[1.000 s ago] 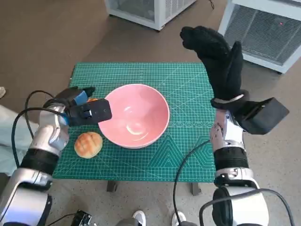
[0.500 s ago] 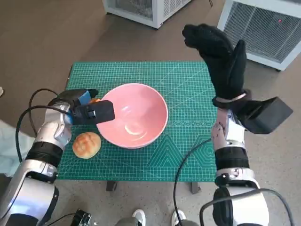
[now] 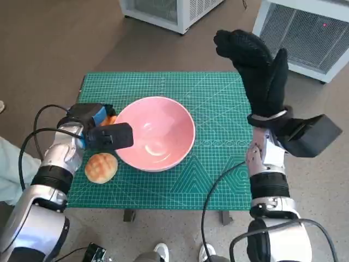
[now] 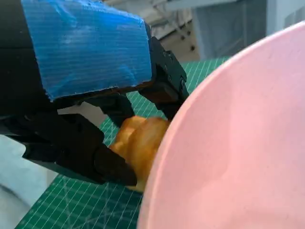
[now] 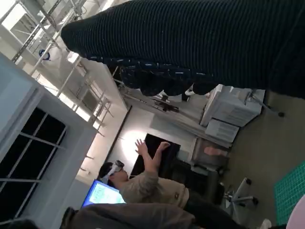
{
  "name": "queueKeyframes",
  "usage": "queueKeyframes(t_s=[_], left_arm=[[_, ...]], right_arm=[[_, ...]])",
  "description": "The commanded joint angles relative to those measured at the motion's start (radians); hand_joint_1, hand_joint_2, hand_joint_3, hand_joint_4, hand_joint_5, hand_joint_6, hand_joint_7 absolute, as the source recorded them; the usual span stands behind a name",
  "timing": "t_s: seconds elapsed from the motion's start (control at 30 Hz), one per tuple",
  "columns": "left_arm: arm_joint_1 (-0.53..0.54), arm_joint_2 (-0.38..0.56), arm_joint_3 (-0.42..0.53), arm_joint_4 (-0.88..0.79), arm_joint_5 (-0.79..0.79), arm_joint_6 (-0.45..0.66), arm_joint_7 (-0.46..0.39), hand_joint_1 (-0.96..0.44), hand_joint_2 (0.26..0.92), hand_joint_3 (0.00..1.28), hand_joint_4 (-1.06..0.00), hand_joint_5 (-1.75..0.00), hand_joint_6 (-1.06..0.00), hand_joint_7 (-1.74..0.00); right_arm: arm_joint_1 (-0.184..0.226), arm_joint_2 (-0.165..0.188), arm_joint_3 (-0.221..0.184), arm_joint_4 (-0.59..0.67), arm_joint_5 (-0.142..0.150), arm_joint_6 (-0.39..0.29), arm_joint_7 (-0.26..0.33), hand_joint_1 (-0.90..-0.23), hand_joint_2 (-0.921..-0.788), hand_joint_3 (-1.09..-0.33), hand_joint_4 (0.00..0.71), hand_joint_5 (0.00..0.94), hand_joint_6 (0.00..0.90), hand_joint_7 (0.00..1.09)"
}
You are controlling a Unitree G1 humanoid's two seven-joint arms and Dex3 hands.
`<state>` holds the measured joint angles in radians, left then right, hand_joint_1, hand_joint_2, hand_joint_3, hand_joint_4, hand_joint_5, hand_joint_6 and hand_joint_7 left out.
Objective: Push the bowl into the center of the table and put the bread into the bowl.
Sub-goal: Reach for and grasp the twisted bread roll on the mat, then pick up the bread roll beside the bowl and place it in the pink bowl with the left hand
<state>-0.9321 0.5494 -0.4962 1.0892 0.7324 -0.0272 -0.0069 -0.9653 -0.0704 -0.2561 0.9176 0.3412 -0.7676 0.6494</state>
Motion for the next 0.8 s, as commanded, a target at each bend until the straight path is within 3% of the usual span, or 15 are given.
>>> queueKeyframes(t_s=[0.03,0.37,0.8], left_arm=[[-0.012,0.014,0.009,0.004,-0.004,-0.013,0.027,0.0,0.916,0.09,-0.63,-1.23,-0.65,-1.14],[-0.004,0.037,0.023,-0.025,-0.002,-0.005,0.073,0.0,0.92,0.07,-0.66,-1.14,-0.65,-1.2],[0.026,0.11,0.11,-0.155,-0.035,0.03,0.097,0.0,0.92,0.07,-0.65,-1.17,-0.65,-1.17]], right_arm=[[0.026,-0.004,0.005,-0.003,0.002,0.015,0.006,-0.711,-0.921,-0.896,0.153,0.003,-0.001,0.52],[0.02,-0.003,0.008,0.003,-0.001,0.013,0.004,-0.702,-0.921,-0.898,0.153,0.003,-0.001,0.52],[0.017,-0.001,0.01,0.007,0.002,0.013,0.011,-0.691,-0.921,-0.899,0.154,0.003,-0.001,0.52]])
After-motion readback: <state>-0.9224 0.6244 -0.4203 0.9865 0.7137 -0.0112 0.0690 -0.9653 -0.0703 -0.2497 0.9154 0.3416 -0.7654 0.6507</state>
